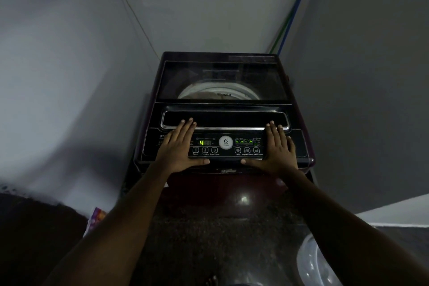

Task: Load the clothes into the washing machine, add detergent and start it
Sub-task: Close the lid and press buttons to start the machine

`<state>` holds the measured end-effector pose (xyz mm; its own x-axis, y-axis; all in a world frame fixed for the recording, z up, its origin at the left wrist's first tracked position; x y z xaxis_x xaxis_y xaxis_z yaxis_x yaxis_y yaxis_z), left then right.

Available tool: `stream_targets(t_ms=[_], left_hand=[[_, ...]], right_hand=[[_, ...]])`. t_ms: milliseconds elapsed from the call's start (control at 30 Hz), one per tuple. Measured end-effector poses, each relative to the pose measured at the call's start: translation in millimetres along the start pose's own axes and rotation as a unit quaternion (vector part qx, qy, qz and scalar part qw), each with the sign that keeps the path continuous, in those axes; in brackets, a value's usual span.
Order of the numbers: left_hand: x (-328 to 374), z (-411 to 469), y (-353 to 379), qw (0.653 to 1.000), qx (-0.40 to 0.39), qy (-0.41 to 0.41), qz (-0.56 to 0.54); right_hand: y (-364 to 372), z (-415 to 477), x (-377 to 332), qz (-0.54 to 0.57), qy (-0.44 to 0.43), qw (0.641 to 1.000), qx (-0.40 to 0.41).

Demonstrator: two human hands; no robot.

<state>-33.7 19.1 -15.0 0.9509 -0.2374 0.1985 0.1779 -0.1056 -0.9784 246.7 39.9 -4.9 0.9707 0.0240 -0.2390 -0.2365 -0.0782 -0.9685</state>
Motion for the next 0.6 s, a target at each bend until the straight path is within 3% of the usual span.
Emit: stream_targets(t_ms=[600], left_hand=[[1.4, -0.6, -0.9, 1.000, -0.002, -0.002, 0.001]], right_hand=[[-0.1, -0.1, 0.9, 0.007, 0.001, 1.000, -0.001]])
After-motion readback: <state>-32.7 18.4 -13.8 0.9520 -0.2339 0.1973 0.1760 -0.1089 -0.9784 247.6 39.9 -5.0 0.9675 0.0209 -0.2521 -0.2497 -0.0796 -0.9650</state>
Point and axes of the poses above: each hand's wrist, its own z-axis towards the middle knuckle, its own y-axis out of the palm, x = y × z, the point moved 8 cm from there along z, towards the middle knuckle, and after that the axes turned 6 degrees about y, right-handed, at the moved point
